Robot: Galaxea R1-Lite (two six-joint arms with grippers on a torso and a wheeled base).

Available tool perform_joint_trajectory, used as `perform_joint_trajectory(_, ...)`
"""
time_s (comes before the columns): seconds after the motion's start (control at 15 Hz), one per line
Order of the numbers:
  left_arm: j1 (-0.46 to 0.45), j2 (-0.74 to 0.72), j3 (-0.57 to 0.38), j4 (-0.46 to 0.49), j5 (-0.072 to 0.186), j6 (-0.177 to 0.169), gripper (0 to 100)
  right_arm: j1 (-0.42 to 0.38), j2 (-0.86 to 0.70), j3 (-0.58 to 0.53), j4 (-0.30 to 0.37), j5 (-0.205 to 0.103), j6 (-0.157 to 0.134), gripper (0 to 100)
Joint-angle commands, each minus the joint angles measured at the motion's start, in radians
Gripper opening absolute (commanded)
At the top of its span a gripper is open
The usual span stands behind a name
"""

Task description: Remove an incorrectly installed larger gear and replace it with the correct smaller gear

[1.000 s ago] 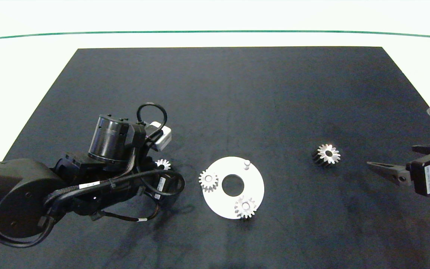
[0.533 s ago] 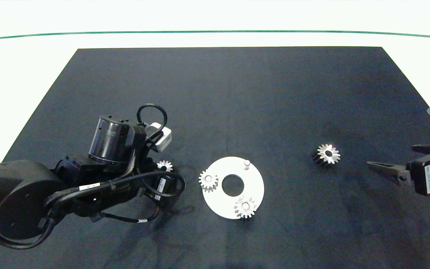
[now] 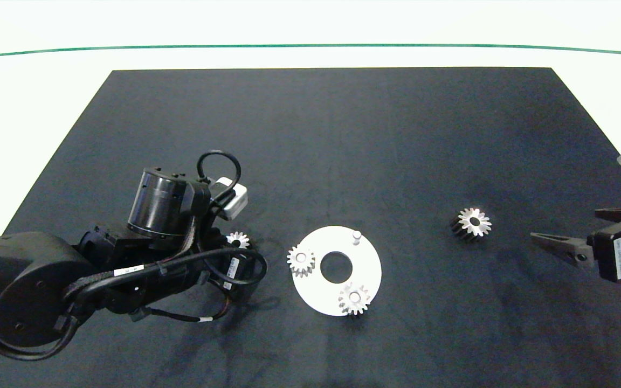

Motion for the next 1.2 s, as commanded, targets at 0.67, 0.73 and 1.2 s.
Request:
perform_joint_trajectory(0.67,0.0,-0.022,-0.006,0.022,0.003,-0.011,16,-0.001,0.001,0.0,-0.002,0.0,0.0,100)
perform_joint_trajectory(0.73,0.002,-0.026,-0.009,0.023,0.003,-0.011,16,-0.002,0.001,0.0,-0.002,0.0,0.0,100)
perform_joint_trajectory(1.2,-0.021,-0.123,-0.044,0.135,0.016,-0.01,16,-0.01,-0.009,-0.001,-0.002,0.0,0.0,100)
